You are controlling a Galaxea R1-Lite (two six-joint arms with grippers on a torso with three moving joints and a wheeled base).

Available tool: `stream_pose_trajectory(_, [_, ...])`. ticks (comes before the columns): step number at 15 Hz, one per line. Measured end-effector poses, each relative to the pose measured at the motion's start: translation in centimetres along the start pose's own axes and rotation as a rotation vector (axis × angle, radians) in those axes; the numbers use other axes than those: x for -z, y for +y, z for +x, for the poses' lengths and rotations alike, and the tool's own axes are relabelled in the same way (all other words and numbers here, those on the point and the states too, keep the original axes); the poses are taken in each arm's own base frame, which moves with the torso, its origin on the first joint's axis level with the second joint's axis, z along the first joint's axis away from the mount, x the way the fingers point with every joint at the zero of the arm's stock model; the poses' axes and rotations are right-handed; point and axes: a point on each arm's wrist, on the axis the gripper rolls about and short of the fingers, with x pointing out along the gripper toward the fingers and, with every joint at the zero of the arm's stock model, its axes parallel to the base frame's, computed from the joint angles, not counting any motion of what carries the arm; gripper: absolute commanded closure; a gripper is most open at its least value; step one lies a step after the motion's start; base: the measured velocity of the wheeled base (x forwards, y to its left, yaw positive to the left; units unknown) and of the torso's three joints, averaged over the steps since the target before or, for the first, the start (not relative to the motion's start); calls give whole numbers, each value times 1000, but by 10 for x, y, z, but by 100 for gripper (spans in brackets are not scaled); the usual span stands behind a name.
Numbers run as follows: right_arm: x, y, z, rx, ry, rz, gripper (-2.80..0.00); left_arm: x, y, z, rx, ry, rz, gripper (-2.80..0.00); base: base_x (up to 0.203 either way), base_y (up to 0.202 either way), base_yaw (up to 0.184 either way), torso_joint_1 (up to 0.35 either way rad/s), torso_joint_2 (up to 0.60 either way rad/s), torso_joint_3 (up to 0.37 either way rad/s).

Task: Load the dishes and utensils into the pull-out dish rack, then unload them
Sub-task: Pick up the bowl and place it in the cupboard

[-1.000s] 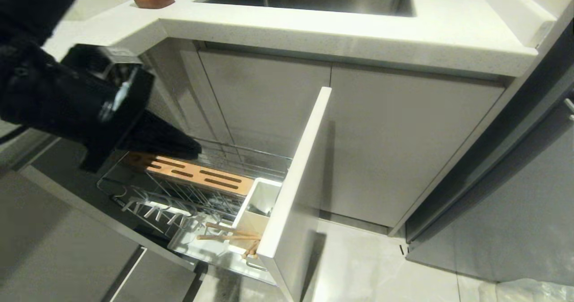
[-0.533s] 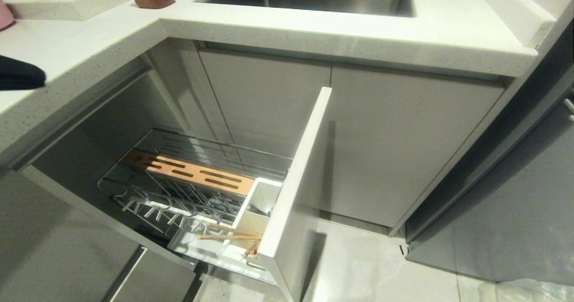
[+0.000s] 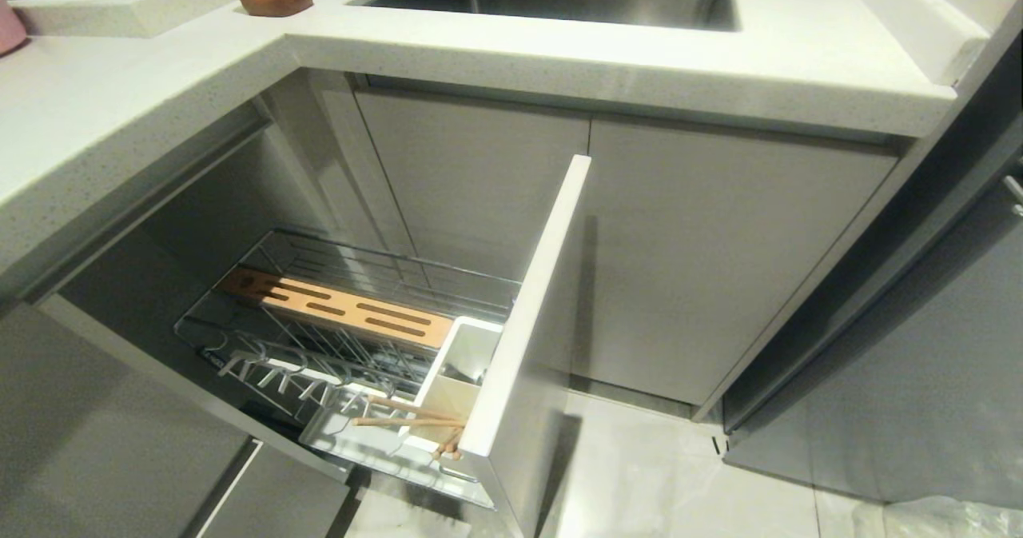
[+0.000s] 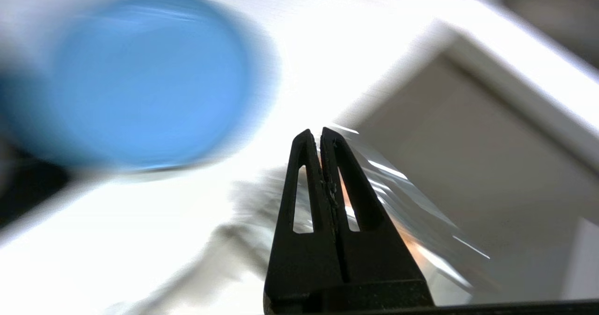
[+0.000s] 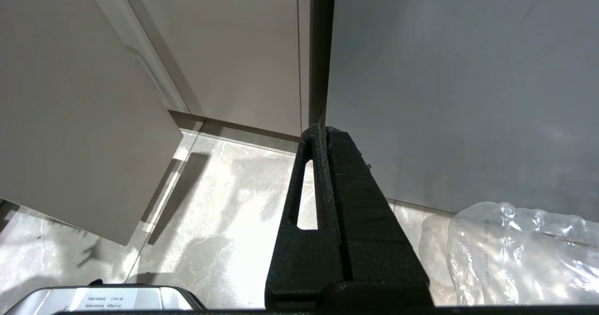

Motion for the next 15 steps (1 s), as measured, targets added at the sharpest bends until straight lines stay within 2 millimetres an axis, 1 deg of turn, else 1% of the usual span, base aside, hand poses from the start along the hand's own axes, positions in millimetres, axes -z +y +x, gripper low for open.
stream_pose_trajectory(1, [0,0,0,0,0,0,0,3,2,-2,-122,-23,29,0,0,0,0,0,0,0])
stream_pose_trajectory(3, [0,0,0,0,0,0,0,11,7,2,-357,-21,97,0,0,0,0,0,0,0])
stream_pose_trajectory(4, [0,0,0,0,0,0,0,14,10,7,-455,-8,118,0,0,0,0,0,0,0])
stream_pose_trajectory(6, [0,0,0,0,0,0,0,14,19,24,-611,37,142,0,0,0,0,0,0,0])
stream_pose_trajectory(7, [0,0,0,0,0,0,0,12,26,33,-666,51,145,-280,0,0,0,0,0,0])
stream_pose_trajectory(9, [0,0,0,0,0,0,0,7,42,54,-750,66,159,-280,0,0,0,0,0,0])
stream_pose_trajectory(11, [0,0,0,0,0,0,0,2,56,69,-792,67,145,-280,0,0,0,0,0,0])
stream_pose_trajectory(15, [0,0,0,0,0,0,0,6,78,93,-786,122,85,-280,0,0,0,0,0,0])
